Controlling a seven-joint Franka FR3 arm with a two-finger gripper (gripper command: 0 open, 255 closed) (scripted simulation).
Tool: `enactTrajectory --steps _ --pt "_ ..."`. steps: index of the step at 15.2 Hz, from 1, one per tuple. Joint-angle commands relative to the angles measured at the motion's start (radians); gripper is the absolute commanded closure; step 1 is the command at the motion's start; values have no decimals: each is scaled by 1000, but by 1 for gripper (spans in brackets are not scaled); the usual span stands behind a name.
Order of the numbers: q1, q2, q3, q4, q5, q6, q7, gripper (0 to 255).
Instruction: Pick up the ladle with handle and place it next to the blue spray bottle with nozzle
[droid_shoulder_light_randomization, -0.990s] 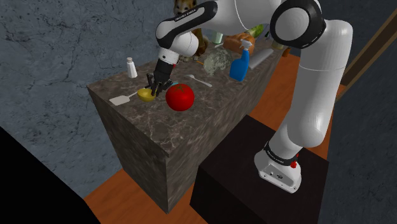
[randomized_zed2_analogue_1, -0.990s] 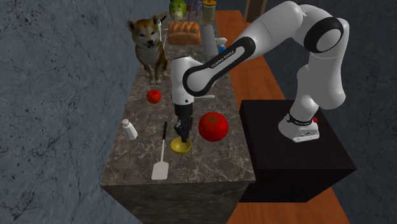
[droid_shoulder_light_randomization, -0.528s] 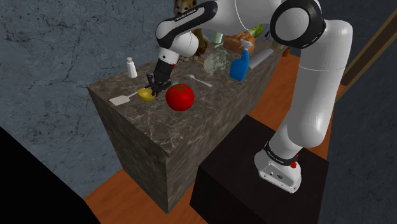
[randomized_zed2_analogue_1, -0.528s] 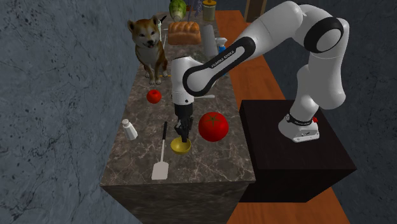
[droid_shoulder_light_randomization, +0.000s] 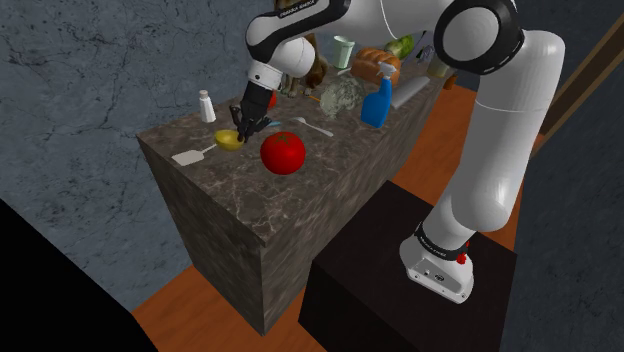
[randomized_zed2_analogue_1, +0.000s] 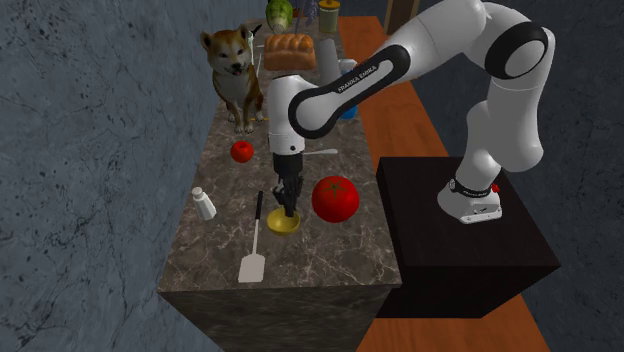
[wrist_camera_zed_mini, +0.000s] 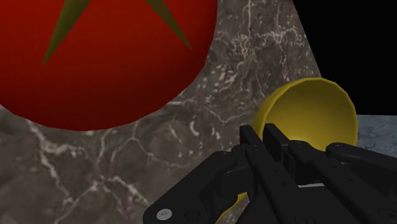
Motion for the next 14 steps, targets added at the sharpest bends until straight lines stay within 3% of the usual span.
enactTrajectory --steps 1,14 --pt "0 -13 -2 13 -9 -23 16 255" --pt "-4 -73 -11 100 -47 -152 97 255"
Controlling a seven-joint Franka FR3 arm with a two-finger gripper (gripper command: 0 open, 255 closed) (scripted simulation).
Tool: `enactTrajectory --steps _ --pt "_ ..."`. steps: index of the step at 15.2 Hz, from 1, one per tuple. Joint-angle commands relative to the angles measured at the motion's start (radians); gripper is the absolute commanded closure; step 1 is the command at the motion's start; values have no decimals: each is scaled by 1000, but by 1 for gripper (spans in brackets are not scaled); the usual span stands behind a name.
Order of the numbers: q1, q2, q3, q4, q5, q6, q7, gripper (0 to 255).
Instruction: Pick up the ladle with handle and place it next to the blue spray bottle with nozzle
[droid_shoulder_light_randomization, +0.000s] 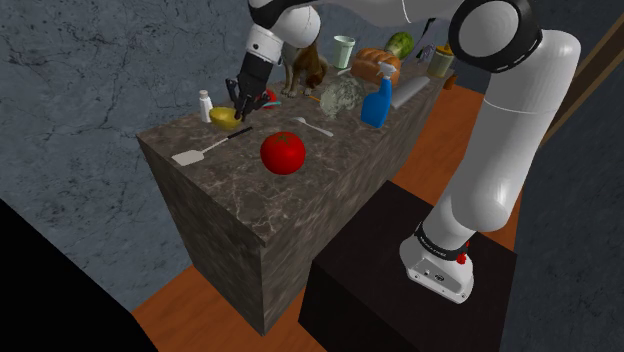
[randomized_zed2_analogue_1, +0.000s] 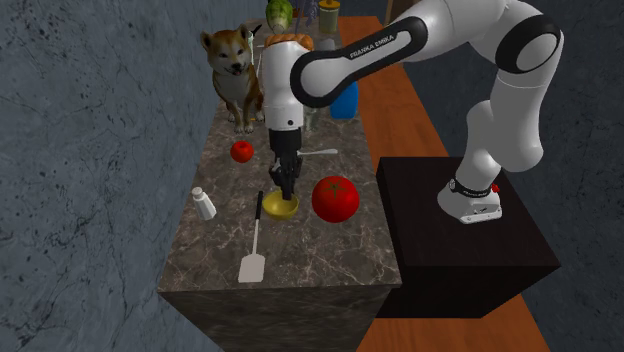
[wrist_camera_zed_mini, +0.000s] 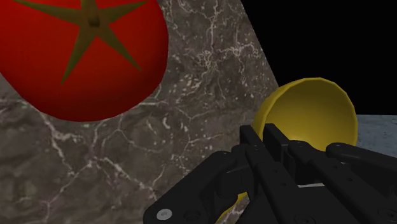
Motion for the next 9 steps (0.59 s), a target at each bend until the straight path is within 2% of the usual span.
enactTrajectory --steps 1,9 --pt "-1 -10 -2 12 -5 -20 10 255" --pt "-5 -30 -5 87 -22 -105 58 255"
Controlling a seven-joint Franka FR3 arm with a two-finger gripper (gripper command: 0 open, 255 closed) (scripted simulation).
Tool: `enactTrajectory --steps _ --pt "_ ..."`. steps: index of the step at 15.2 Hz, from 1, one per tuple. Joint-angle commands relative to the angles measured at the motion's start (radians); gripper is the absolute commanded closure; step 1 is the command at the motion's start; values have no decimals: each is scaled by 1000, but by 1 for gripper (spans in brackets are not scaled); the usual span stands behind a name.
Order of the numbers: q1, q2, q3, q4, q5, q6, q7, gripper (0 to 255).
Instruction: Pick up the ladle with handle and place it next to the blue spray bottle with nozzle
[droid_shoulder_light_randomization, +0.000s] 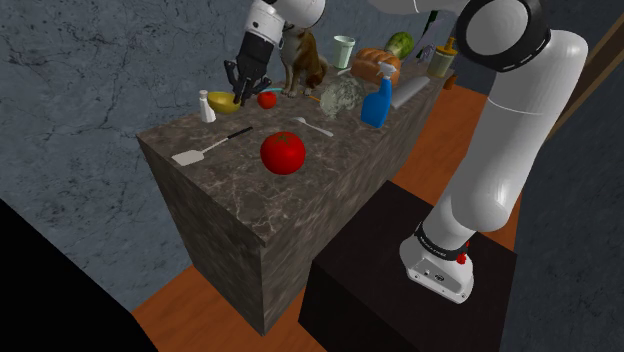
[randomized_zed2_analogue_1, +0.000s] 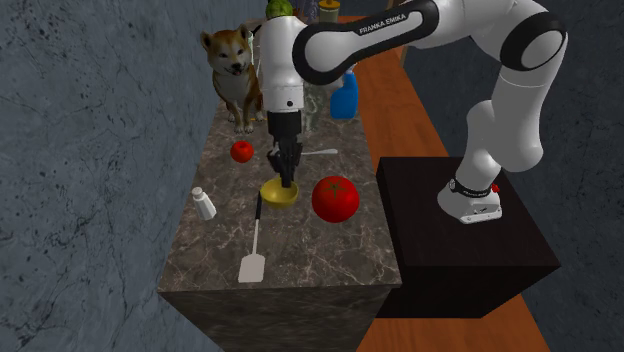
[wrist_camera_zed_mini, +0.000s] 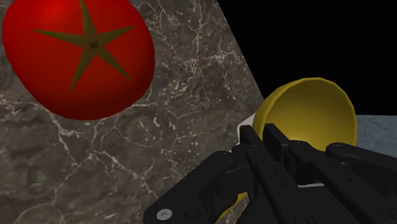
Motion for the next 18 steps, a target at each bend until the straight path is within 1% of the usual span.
enactTrajectory --steps 1,10,18 --pt "-1 -1 -1 23 -4 -22 12 255" --pt "-6 -6 -4 131 -18 -123 65 255" --pt "-11 5 -6 249 -25 -218 113 255"
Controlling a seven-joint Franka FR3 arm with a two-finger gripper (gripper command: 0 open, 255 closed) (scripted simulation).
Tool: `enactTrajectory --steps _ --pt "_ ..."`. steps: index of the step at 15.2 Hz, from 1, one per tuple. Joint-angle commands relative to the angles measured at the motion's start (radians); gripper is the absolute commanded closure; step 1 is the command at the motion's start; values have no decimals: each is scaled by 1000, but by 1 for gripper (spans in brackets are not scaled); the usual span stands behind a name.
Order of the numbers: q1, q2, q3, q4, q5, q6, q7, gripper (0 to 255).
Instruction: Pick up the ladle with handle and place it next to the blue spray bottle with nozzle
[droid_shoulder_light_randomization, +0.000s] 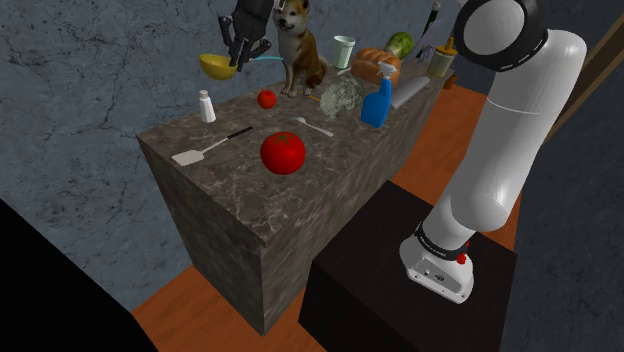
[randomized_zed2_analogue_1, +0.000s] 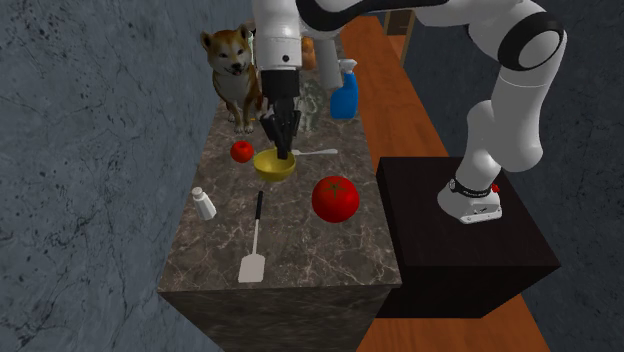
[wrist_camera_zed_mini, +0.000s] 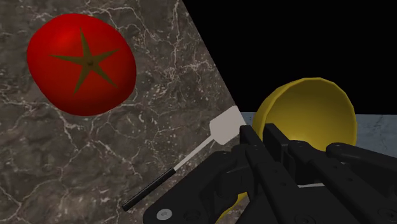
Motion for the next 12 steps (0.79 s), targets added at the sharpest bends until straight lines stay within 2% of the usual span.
enactTrajectory --steps 1,11,12 --pt "-1 2 0 29 -1 -24 13 255" --pt "-10 46 -1 219 -2 -155 78 255" --pt "-21 16 -8 179 0 -156 57 255"
